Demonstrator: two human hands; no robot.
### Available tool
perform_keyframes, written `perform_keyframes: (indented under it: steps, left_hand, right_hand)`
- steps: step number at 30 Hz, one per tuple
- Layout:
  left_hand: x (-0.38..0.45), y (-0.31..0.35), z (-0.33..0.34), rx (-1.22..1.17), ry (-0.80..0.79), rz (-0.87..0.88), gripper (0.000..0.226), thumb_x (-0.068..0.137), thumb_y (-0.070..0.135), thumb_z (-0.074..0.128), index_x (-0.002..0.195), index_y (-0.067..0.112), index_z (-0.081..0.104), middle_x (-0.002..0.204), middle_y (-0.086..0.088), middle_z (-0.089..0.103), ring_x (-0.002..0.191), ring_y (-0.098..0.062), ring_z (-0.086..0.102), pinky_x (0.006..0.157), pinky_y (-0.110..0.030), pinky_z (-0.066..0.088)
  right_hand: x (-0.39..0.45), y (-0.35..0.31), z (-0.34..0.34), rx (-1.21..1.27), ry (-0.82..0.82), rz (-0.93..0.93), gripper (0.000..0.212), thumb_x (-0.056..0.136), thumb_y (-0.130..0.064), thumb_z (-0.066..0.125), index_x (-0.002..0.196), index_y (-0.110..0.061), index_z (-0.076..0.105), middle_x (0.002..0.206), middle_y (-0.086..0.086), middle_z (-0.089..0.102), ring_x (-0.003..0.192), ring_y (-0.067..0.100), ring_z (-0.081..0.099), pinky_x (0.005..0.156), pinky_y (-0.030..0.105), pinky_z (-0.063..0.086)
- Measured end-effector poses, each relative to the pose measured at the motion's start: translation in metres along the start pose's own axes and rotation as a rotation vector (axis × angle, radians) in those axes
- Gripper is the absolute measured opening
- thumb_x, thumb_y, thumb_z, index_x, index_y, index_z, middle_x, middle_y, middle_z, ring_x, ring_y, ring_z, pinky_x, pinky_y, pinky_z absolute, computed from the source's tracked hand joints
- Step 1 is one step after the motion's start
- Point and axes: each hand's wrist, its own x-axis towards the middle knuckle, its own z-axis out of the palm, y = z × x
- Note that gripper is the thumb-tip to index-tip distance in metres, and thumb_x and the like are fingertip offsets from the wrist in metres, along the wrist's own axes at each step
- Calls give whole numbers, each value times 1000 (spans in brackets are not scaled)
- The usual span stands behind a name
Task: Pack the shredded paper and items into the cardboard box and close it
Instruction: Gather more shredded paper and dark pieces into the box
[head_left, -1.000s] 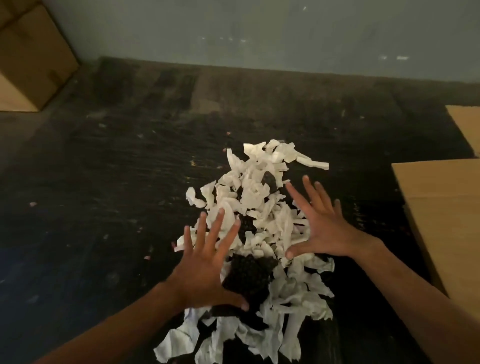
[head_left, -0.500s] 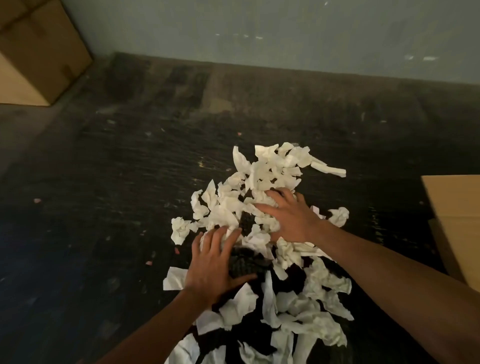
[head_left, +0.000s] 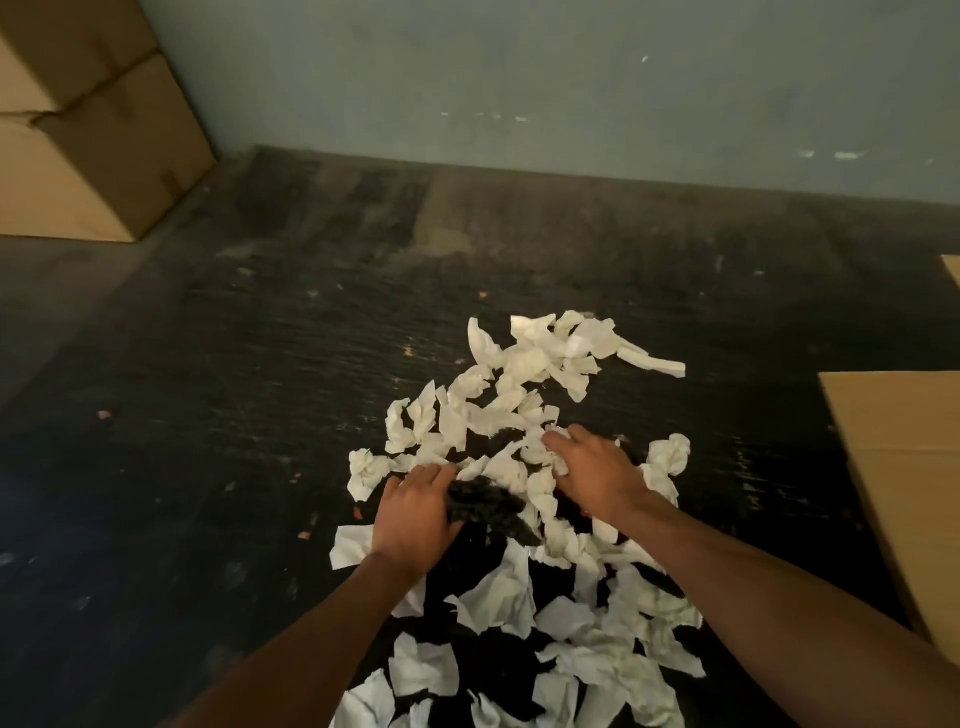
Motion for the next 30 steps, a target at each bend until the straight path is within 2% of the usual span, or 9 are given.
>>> perform_keyframes:
  steps: [4, 6, 9, 11, 14, 17, 19, 23, 30]
  left_hand:
    - [-3, 2, -29, -88, 20, -67, 50, 90, 40, 63, 134, 20, 51, 120, 1, 65, 105, -17, 63, 93, -38, 53]
    - [-6, 8, -50, -116, 63, -106, 41, 90, 37, 63, 127, 18, 56, 113, 0, 67, 99, -18, 65, 87, -36, 55]
    - [-10, 23, -79, -129, 108, -153, 24, 92, 31, 62, 113, 18, 59, 102, 0, 66, 91, -16, 63, 81, -32, 54]
    - [-12, 36, -98, -146, 154, -160, 20, 94, 33, 61, 108, 19, 59, 95, 4, 63, 84, -12, 59, 78, -30, 52]
    - [-18, 57, -122, -186, 221, -150, 21, 94, 37, 60, 106, 20, 60, 88, 8, 57, 78, -10, 57, 75, -30, 53]
    - [-29, 76, -144, -203, 266, -130, 20, 93, 39, 60, 103, 22, 59, 88, 5, 62, 80, -15, 63, 77, -39, 57]
    - [-38, 89, -158, -210, 279, -113, 21, 93, 40, 58, 105, 22, 59, 90, 2, 65, 81, -17, 65, 78, -42, 58]
    - [-56, 114, -184, -218, 326, -90, 28, 92, 42, 57, 111, 21, 57, 94, -3, 68, 84, -22, 67, 79, -45, 58]
    - [-97, 155, -210, -257, 407, -49, 23, 94, 44, 53, 104, 23, 56, 84, -1, 65, 76, -22, 66, 75, -46, 59]
  right_hand:
    - [-13, 12, -25, 187, 91, 133, 50, 94, -35, 55, 142, -25, 43, 136, 13, 51, 121, 32, 53, 100, 43, 45]
    - [-21, 18, -41, 266, 157, 175, 49, 93, -34, 56, 140, -21, 47, 135, 12, 54, 123, 30, 51, 103, 43, 43]
    - [-31, 23, -67, 351, 281, 195, 47, 92, -34, 59, 135, -16, 52, 130, 11, 60, 119, 26, 55, 99, 40, 46]
    - [-40, 22, -86, 396, 342, 203, 44, 92, -33, 59, 131, -14, 56, 122, 11, 64, 114, 27, 59, 95, 37, 48]
    - [-52, 22, -114, 462, 405, 195, 40, 90, -37, 59, 125, -17, 60, 108, 9, 69, 101, 26, 64, 85, 37, 52]
    - [-69, 22, -140, 516, 435, 195, 36, 90, -38, 58, 122, -23, 60, 100, 4, 69, 93, 22, 64, 83, 42, 54]
    - [-84, 22, -157, 530, 479, 179, 31, 90, -37, 58, 119, -24, 62, 96, 3, 69, 92, 23, 64, 83, 43, 53]
    - [-118, 22, -186, 544, 573, 164, 27, 91, -32, 60, 117, -22, 64, 92, 4, 68, 87, 24, 63, 76, 33, 49]
    - [-194, 28, -225, 492, 672, 189, 25, 91, -32, 59, 113, -21, 65, 90, 4, 69, 81, 21, 64, 72, 37, 52]
